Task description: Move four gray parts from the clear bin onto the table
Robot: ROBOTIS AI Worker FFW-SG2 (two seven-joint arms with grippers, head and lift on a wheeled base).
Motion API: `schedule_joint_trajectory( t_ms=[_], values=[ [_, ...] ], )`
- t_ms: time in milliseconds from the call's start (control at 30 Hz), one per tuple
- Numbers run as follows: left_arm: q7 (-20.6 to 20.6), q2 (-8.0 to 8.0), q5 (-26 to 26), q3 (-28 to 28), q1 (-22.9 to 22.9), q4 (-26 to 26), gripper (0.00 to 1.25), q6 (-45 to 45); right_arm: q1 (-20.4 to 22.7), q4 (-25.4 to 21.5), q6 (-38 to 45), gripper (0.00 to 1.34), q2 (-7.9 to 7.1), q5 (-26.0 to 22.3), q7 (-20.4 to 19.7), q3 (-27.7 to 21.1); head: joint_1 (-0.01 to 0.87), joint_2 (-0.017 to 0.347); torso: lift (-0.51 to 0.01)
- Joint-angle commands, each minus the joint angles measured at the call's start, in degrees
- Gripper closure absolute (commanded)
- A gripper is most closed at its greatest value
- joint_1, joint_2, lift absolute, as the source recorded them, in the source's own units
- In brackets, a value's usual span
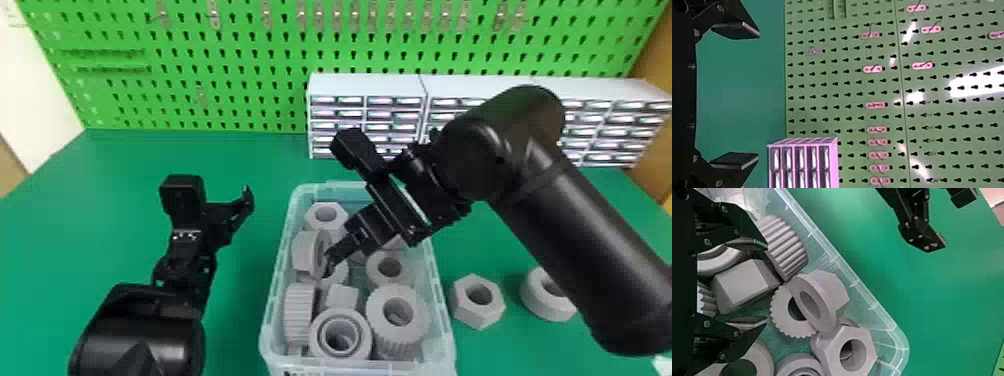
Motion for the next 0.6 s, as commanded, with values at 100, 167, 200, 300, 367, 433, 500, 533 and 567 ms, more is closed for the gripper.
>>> schedule_joint_trajectory(
  t_ms=[100,167,200,300,367,433,500,533,567],
  values=[
    [0.0,0.09,-0.1,0.4,-0.7,0.1,0.18,0.0,0.2,-0.1,0.1,0.58,-1.23,0.9,0.0,0.2,0.693,0.072,-0.052],
    [0.0,0.27,-0.1,0.7,-0.8,0.1,0.18,0.0,0.6,-0.1,0.1,0.58,-1.41,1.3,0.0,-0.1,0.693,0.072,-0.052],
    [0.0,0.27,-0.1,0.8,-0.9,0.1,0.18,0.0,0.8,-0.1,0.1,0.58,-1.49,1.3,0.0,-0.3,0.693,0.072,-0.052],
    [0.4,0.09,-0.1,1.3,-1.0,0.1,0.18,0.0,0.8,0.2,0.1,0.58,-1.85,1.5,0.0,-0.2,0.693,0.072,-0.052],
    [0.9,0.18,0.1,1.2,-1.0,0.1,0.18,-0.3,0.6,0.2,0.1,0.58,-2.11,1.7,0.0,0.2,0.693,0.072,-0.052],
    [1.0,0.27,0.3,1.2,-1.2,0.1,0.18,-0.4,0.6,0.2,0.1,0.58,-2.28,2.0,0.0,0.3,0.693,0.072,-0.052],
    [1.0,0.27,0.3,1.5,-1.3,0.1,0.18,-0.4,0.8,0.2,0.1,0.58,-2.46,2.2,0.0,0.4,0.693,0.072,-0.052],
    [1.0,0.27,0.3,1.6,-1.2,0.1,0.18,-0.4,0.8,0.2,0.1,0.58,-2.64,2.2,0.0,0.4,0.693,0.072,-0.052],
    [1.1,0.18,0.5,1.7,-1.2,0.1,0.18,-0.4,0.8,0.3,0.1,0.58,-2.81,2.2,0.0,0.6,0.693,0.072,-0.052]
  ],
)
